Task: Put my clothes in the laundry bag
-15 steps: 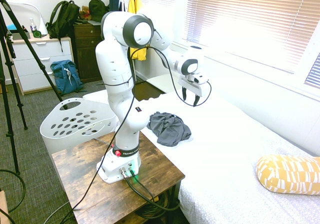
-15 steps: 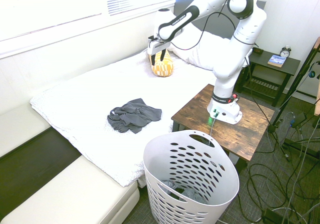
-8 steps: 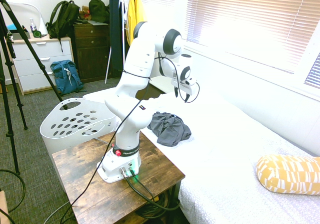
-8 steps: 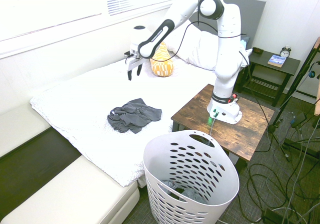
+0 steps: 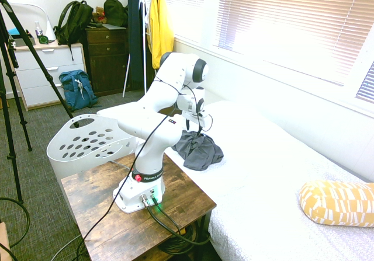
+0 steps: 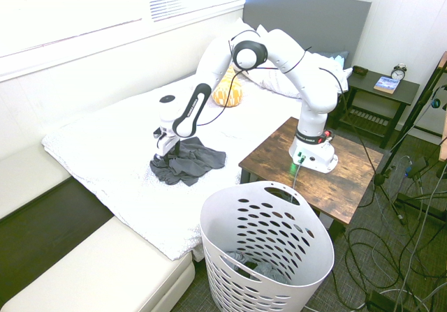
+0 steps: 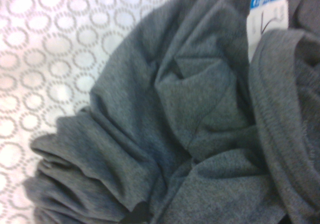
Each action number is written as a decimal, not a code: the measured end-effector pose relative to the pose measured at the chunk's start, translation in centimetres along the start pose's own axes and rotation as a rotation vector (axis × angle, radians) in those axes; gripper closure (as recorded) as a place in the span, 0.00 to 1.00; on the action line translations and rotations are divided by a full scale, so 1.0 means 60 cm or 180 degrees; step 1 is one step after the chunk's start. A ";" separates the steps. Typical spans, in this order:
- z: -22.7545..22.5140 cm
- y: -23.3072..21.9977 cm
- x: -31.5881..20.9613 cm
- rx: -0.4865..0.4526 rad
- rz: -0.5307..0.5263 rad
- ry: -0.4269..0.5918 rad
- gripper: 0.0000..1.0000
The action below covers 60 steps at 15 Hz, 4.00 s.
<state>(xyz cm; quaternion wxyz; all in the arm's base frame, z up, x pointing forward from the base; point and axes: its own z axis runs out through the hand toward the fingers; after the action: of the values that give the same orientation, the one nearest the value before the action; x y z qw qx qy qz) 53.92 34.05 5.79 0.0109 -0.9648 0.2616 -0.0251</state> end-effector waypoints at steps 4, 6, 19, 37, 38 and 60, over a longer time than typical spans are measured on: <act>0.078 0.027 -0.021 -0.0309 -0.0226 0.0172 0.00; 0.102 0.024 -0.046 -0.0385 -0.0336 0.0229 1.00; 0.078 0.033 0.012 -0.0074 0.0005 -0.0279 1.00; -0.278 -0.003 0.032 0.0167 0.0047 -0.0031 1.00; -0.333 -0.012 0.014 0.0224 -0.0013 0.0042 1.00; -0.848 0.328 -0.975 0.0166 -0.1424 0.0373 1.00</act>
<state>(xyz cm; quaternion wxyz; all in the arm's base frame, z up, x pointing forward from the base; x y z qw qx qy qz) -9.20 46.24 53.43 0.0149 -0.9950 0.0407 -0.0897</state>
